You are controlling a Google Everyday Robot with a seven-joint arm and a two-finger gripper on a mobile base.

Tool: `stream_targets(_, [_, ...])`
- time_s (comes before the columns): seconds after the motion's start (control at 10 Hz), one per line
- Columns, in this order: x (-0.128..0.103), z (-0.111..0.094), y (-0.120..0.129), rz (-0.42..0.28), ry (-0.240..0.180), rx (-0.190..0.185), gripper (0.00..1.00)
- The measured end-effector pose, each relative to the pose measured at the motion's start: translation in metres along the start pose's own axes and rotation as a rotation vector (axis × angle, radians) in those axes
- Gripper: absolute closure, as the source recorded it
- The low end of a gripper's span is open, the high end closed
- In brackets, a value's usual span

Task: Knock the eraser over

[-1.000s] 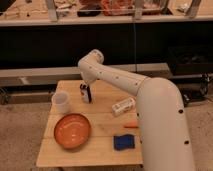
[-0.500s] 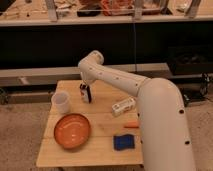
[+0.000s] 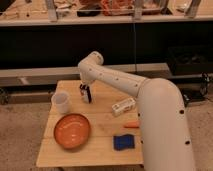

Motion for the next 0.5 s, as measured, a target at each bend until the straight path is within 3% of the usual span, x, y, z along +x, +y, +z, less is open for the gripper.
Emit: stream_targets(0.5, [-0.003,0.0039,-0.0058,-0.024,-0.009,0.02,1.0])
